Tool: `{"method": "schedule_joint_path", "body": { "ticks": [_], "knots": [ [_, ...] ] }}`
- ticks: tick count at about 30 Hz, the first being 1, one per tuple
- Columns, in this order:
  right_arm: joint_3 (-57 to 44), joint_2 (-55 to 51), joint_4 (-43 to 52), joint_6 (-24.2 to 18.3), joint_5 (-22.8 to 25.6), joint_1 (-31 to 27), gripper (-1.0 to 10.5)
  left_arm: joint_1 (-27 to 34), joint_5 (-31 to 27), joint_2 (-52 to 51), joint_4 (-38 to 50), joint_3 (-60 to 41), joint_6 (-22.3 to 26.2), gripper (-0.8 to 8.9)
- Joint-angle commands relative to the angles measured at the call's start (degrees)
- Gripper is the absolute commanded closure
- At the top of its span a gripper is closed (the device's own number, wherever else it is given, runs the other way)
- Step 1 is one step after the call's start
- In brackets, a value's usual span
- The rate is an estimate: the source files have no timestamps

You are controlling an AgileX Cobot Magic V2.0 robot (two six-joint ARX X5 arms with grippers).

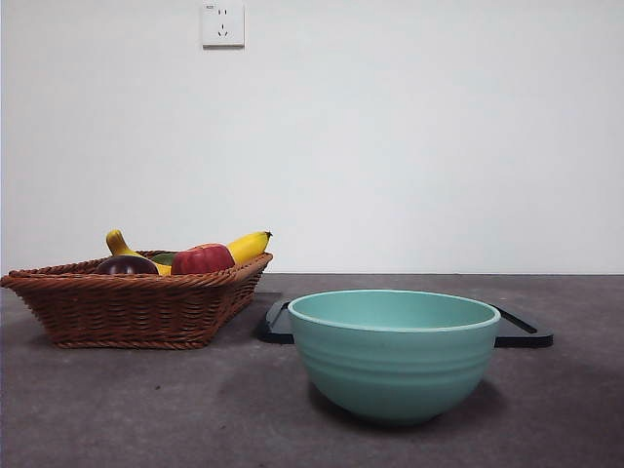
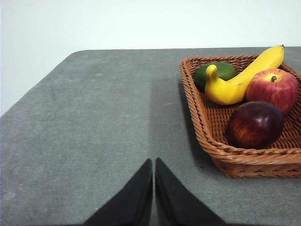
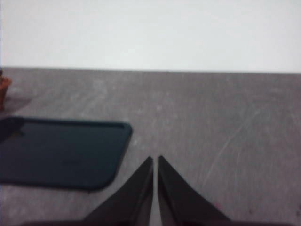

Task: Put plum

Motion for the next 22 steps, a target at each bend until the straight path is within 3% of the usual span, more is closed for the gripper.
{"method": "schedule_joint_path", "body": {
  "ticks": [1, 22],
  "knots": [
    [-0.3, -0.2, -3.5, 0.2, 0.2, -0.1, 9.4, 0.1, -0.3, -0.1, -0.4, -1.2, -0.2, 8.05],
    [-0.3, -0.2, -3.4, 0.2, 0.0, -0.1, 9.4, 0.1, -0.3, -0.1, -0.4, -1.2, -0.2, 8.05]
  ]
}}
